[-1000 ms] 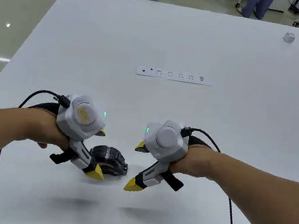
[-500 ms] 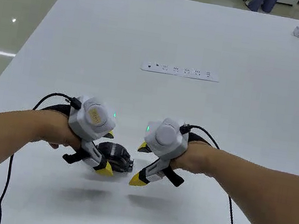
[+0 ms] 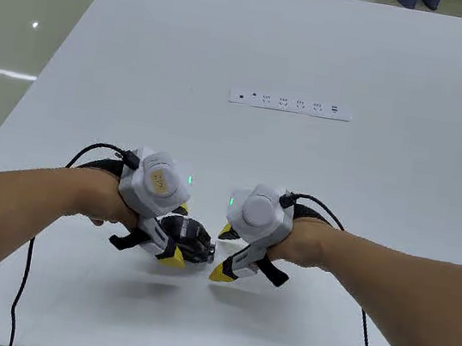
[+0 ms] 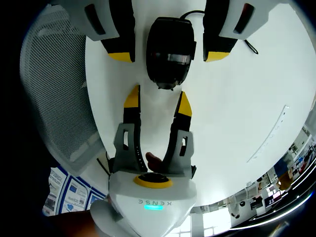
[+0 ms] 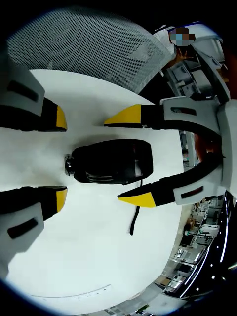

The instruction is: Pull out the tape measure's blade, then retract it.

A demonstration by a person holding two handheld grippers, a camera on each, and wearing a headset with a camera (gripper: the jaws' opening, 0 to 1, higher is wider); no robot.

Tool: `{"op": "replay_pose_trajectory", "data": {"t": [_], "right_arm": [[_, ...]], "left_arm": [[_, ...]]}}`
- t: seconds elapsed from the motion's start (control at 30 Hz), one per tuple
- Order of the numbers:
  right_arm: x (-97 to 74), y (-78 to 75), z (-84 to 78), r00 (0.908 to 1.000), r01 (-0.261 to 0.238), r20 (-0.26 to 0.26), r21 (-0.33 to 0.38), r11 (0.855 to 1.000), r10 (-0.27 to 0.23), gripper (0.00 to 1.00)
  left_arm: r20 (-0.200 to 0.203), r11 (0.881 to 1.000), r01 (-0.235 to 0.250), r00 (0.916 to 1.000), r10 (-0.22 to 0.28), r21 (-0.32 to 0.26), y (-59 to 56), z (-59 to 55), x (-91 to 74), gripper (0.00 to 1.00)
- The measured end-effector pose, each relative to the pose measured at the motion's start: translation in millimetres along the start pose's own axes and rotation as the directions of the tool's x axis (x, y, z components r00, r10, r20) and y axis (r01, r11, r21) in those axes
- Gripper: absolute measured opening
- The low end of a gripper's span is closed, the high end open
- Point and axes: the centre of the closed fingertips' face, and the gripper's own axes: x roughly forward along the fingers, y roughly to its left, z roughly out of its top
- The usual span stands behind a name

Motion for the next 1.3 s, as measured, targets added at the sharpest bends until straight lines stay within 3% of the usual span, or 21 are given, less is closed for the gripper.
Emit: {"op": "replay_pose_trajectory", "data": {"t": [0.3,0.67,0.77,1.3], "right_arm": [[5.6,-2.4,7.2,0.9999,0.000,0.010,-0.010,1.000,0.000,0.35],[11.1,-1.4,2.9,0.9993,-0.004,-0.038,-0.070,0.998,0.001,0.25],[11.5,-3.4,4.2,0.9993,0.008,-0.037,-0.068,0.998,-0.010,0.21],[12.8,-6.5,3.7,0.9980,0.012,-0.062,-0.042,0.999,-0.015,0.15]], "left_arm": [[-0.029,1.000,-0.013,0.9995,0.014,0.013,3.0,-5.2,5.2,0.45],[-0.039,1.000,-0.006,0.9992,0.007,0.023,1.3,-3.3,7.8,0.42],[-0.045,1.000,-0.013,0.9989,0.014,0.024,3.2,-3.9,8.1,0.38],[-0.040,0.998,-0.036,0.9985,0.038,0.051,4.0,-5.6,12.9,0.38]]}}
